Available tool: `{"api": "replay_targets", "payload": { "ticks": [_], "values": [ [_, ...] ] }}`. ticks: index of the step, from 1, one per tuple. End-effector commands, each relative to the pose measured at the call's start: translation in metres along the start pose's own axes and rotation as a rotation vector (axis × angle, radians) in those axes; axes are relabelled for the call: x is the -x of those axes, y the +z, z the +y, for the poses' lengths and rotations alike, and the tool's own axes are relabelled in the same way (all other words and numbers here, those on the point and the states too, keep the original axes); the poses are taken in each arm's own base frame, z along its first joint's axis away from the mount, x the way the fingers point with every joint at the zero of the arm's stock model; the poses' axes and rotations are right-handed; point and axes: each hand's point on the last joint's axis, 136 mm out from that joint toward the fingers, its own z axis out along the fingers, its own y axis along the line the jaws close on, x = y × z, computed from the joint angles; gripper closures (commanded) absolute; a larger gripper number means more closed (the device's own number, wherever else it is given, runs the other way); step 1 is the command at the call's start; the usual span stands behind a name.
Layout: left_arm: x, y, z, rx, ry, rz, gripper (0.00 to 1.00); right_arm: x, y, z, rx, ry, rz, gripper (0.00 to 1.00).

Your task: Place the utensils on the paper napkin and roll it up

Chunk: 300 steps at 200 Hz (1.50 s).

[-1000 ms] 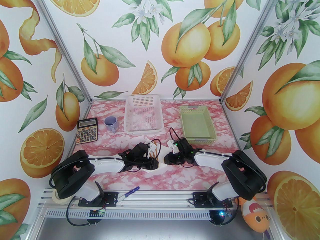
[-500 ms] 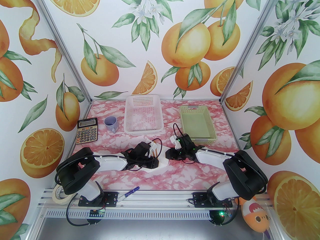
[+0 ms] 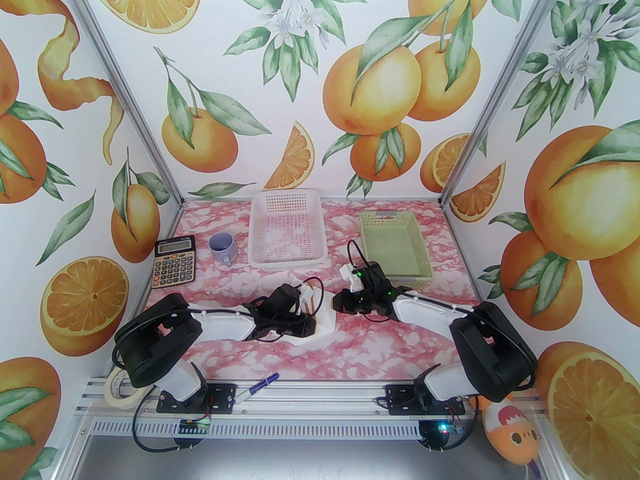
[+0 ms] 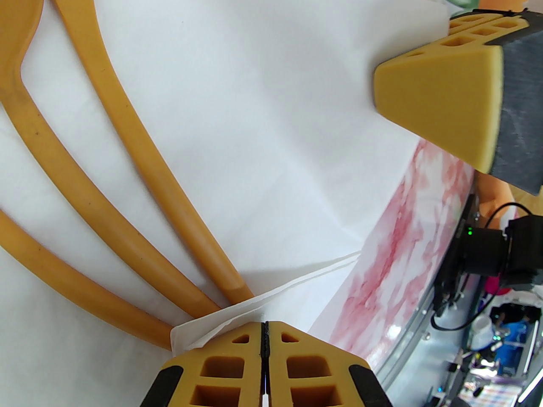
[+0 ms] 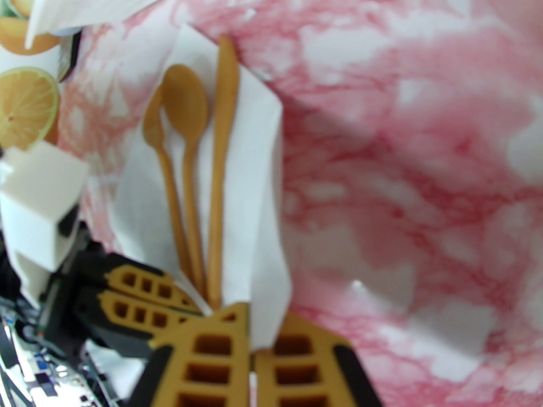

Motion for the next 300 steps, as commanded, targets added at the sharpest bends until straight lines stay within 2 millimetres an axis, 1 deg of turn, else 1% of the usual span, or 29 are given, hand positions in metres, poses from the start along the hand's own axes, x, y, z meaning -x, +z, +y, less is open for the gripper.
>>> {"api": "replay_targets", "payload": {
  "ticks": [1, 36, 79, 128, 168, 196, 230, 257, 300],
  "values": [
    [0.005, 0.002, 0.001, 0.016, 0.013, -0.001, 0.91, 0.001, -0.002, 0.024, 0.1, -0.004, 0.0, 0.94],
    [0.004, 0.002, 0.002, 0.021, 0.012, 0.002, 0.91, -0.001, 0.001, 0.046, 0.176, 0.009, -0.001, 0.94],
    [0.004, 0.001, 0.002, 0.021, 0.013, 0.0, 0.92, -0.002, 0.009, 0.064, 0.255, 0.04, -0.02, 0.94],
    [0.005, 0.0, 0.0, 0.011, 0.019, -0.006, 0.92, -0.006, 0.025, 0.072, 0.282, 0.053, -0.022, 0.96],
    [0.008, -0.005, -0.005, -0.014, 0.016, -0.033, 0.92, -0.012, 0.037, 0.073, 0.286, 0.064, -0.007, 0.97],
    [0.011, -0.009, -0.01, -0.026, 0.017, -0.048, 0.91, -0.013, 0.042, 0.077, 0.298, 0.065, -0.007, 0.97],
    [0.014, -0.018, -0.014, -0.03, 0.019, -0.071, 0.89, -0.014, 0.047, 0.075, 0.288, 0.067, -0.003, 0.97],
    [0.013, -0.026, -0.011, -0.017, 0.013, -0.084, 0.87, -0.015, 0.05, 0.075, 0.285, 0.068, 0.003, 0.97],
    [0.008, -0.04, 0.0, 0.018, -0.008, -0.102, 0.86, -0.016, 0.056, 0.08, 0.288, 0.058, 0.016, 0.97]
  ]
}}
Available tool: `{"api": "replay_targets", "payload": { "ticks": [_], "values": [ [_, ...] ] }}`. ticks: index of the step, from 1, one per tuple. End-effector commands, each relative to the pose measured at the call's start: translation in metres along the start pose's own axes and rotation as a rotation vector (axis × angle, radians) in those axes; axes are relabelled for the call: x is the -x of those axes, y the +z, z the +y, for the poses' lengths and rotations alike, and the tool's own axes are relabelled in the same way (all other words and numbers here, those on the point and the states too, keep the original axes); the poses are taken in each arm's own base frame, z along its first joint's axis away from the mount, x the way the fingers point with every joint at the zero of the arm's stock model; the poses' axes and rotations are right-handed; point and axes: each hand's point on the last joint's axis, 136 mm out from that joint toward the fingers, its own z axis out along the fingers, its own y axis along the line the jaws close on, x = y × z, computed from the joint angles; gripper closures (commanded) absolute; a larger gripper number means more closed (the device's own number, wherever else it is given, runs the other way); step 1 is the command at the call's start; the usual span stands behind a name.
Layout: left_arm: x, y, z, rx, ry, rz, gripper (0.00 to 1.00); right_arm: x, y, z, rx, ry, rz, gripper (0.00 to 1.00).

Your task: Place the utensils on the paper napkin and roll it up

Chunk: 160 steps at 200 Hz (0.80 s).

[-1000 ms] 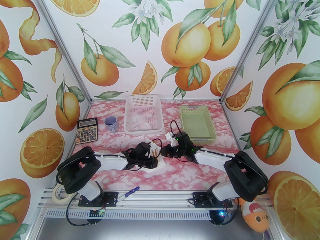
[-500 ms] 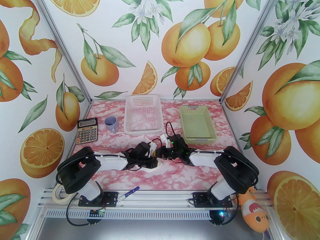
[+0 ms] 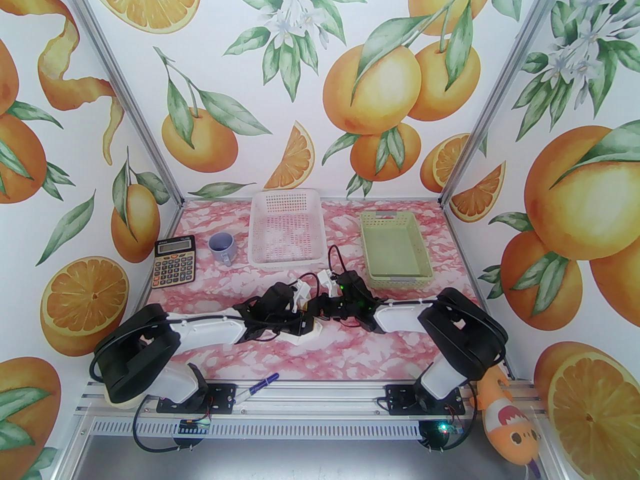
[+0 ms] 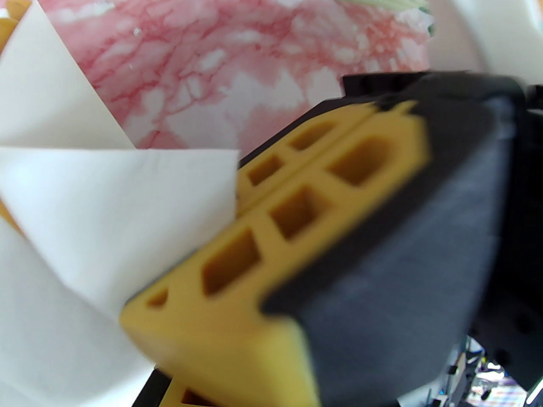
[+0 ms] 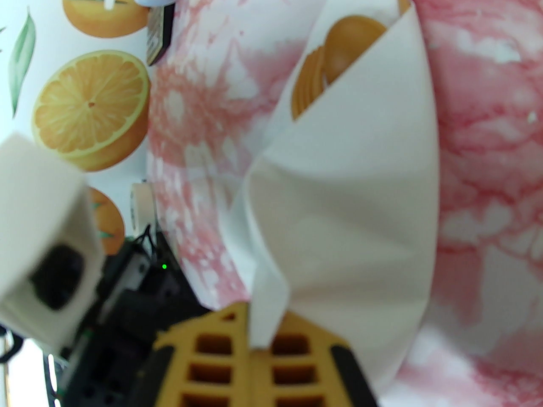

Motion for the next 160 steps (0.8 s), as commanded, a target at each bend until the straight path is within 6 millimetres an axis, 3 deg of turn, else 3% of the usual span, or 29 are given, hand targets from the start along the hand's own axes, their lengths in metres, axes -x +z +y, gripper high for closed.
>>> {"api": "replay_targets", "payload": {
  "ticks": [1, 31, 72, 160],
  "values": [
    [-0.002, -0.011, 0.011, 0.037, -0.03, -0.017, 0.86, 0.005, 0.007, 0.009, 0.017, -0.021, -0.012, 0.97],
    [0.0, -0.026, 0.019, 0.041, -0.06, -0.056, 0.85, 0.004, 0.013, 0.011, 0.014, -0.025, -0.001, 0.97],
    [0.012, -0.057, 0.034, 0.019, -0.121, -0.155, 0.76, 0.0, 0.021, 0.01, 0.013, -0.026, 0.018, 0.96],
    [0.042, -0.094, 0.063, -0.026, -0.291, -0.36, 0.48, -0.012, 0.044, 0.007, 0.052, -0.004, 0.061, 0.91]
  ]
}}
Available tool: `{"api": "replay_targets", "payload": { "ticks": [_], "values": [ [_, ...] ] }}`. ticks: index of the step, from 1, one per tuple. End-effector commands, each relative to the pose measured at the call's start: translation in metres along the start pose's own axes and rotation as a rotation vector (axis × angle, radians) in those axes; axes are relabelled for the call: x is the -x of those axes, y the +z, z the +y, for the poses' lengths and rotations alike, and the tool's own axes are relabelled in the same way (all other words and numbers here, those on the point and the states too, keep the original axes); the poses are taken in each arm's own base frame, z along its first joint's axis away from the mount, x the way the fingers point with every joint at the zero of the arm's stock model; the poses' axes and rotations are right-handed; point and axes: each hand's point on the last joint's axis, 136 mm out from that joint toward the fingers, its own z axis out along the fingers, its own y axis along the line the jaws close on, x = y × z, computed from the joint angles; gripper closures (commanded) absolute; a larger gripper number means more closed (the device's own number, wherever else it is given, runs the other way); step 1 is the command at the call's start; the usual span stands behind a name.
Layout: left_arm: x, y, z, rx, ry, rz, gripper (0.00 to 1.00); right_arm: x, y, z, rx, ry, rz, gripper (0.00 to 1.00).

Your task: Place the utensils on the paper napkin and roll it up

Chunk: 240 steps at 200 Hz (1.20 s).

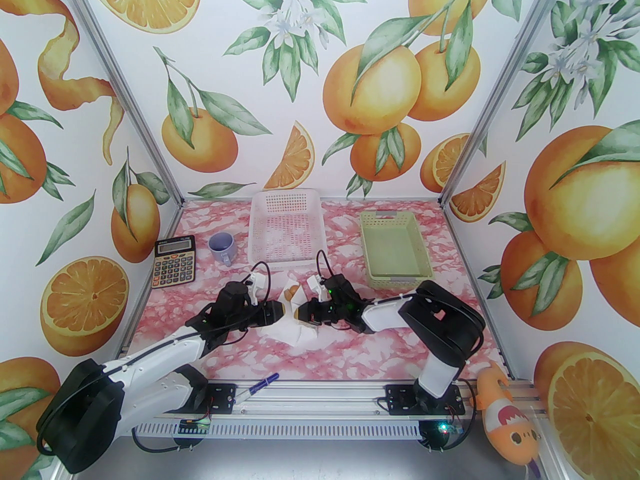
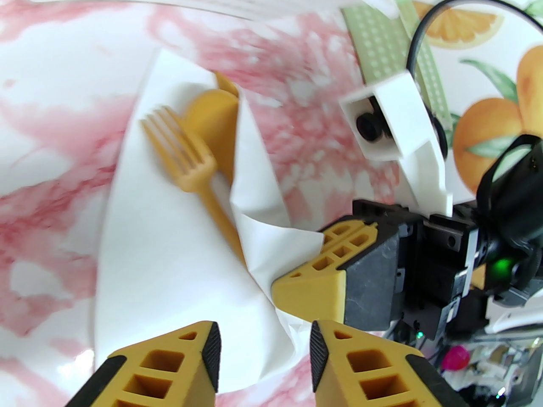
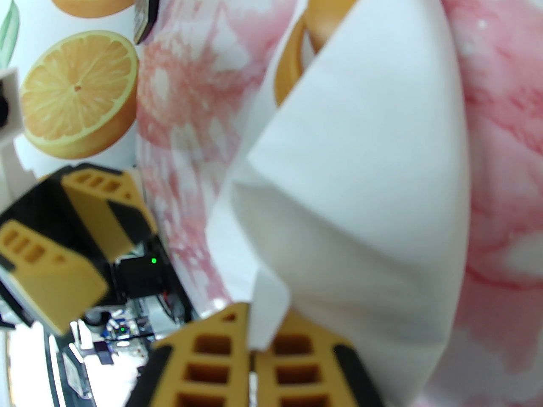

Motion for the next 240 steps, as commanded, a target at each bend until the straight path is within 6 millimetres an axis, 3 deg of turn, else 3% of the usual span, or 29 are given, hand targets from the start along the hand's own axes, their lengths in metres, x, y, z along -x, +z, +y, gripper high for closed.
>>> {"api": "replay_targets", "payload": {
  "ticks": [1, 25, 117, 195, 240],
  "values": [
    [0.014, -0.006, -0.006, -0.056, -0.046, -0.065, 0.47, 0.003, 0.01, 0.012, 0.055, -0.017, -0.004, 0.91],
    [0.014, -0.004, -0.006, -0.061, -0.072, -0.054, 0.44, 0.001, 0.014, 0.009, 0.059, -0.007, 0.001, 0.86],
    [0.009, 0.011, 0.002, -0.047, -0.169, -0.009, 0.44, -0.002, 0.012, 0.003, 0.039, -0.01, -0.001, 0.52],
    [0.006, 0.022, 0.003, -0.049, -0.169, 0.037, 0.46, -0.004, 0.013, 0.0, 0.033, -0.009, 0.004, 0.46],
    [0.002, 0.025, 0.005, -0.042, -0.156, 0.064, 0.54, -0.004, 0.013, 0.0, 0.031, -0.007, 0.007, 0.47]
  ]
}}
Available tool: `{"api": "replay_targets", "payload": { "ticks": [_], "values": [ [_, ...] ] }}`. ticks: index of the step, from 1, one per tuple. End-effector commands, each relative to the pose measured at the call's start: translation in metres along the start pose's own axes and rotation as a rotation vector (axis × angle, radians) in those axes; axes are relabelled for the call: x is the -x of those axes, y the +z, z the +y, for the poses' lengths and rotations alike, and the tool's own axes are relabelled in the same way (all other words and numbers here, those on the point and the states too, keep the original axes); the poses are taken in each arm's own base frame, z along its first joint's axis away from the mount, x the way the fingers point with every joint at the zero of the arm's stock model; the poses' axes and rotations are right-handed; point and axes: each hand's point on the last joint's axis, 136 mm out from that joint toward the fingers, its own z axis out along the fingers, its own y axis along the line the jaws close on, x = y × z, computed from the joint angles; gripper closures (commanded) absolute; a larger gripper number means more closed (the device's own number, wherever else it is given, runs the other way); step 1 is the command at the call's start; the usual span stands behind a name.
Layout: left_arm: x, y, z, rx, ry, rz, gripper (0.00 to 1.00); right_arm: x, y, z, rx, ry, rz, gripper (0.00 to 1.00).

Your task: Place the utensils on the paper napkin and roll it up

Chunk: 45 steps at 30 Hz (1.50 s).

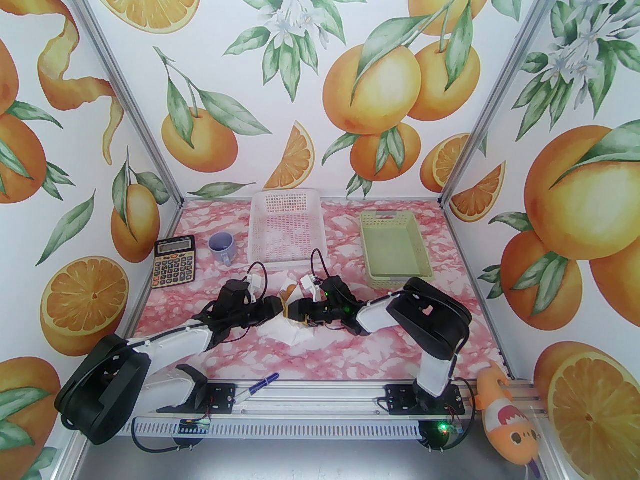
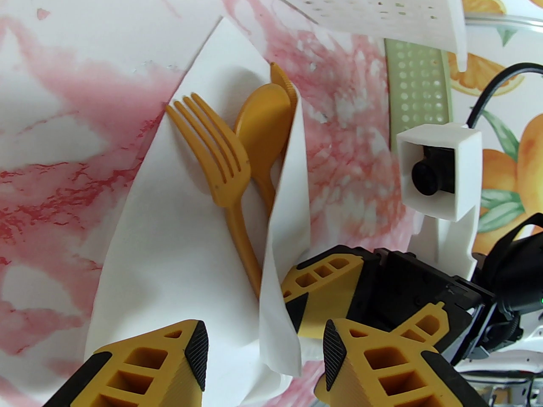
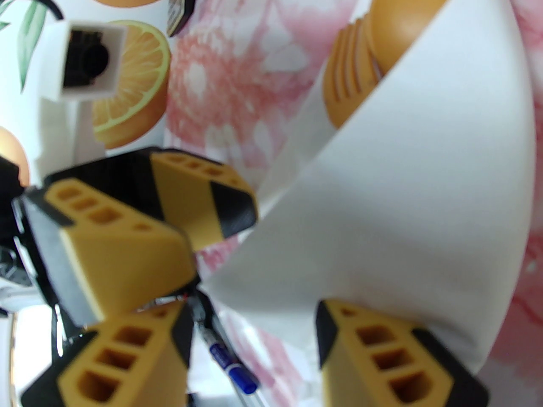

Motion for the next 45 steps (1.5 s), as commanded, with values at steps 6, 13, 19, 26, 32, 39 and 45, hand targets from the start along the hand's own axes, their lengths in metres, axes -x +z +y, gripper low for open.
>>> {"api": "replay_targets", "payload": {
  "ticks": [6, 13, 19, 26, 32, 39, 45],
  "values": [
    [0.002, 0.004, -0.018, -0.056, 0.064, 0.036, 0.62, -0.005, 0.004, -0.017, -0.058, 0.023, 0.013, 0.49],
    [-0.001, 0.009, -0.014, -0.027, 0.087, 0.063, 0.75, -0.006, 0.004, -0.019, -0.066, 0.028, 0.015, 0.58],
    [0.0, 0.006, -0.004, 0.042, 0.119, 0.058, 0.92, -0.003, 0.003, -0.014, -0.058, 0.02, 0.011, 0.64],
    [0.0, 0.004, 0.005, 0.092, 0.136, 0.049, 1.0, 0.007, -0.004, 0.01, -0.023, -0.02, -0.015, 0.66],
    [-0.002, 0.006, 0.015, 0.124, 0.139, 0.052, 1.0, 0.009, -0.037, 0.025, -0.095, -0.086, -0.022, 0.8],
    [-0.004, 0.007, 0.022, 0.144, 0.141, 0.057, 1.0, -0.013, -0.053, 0.015, -0.136, -0.086, 0.028, 0.92],
    [-0.006, 0.01, 0.024, 0.144, 0.14, 0.069, 1.0, -0.025, -0.048, 0.01, -0.104, -0.061, 0.059, 0.94]
  ]
}}
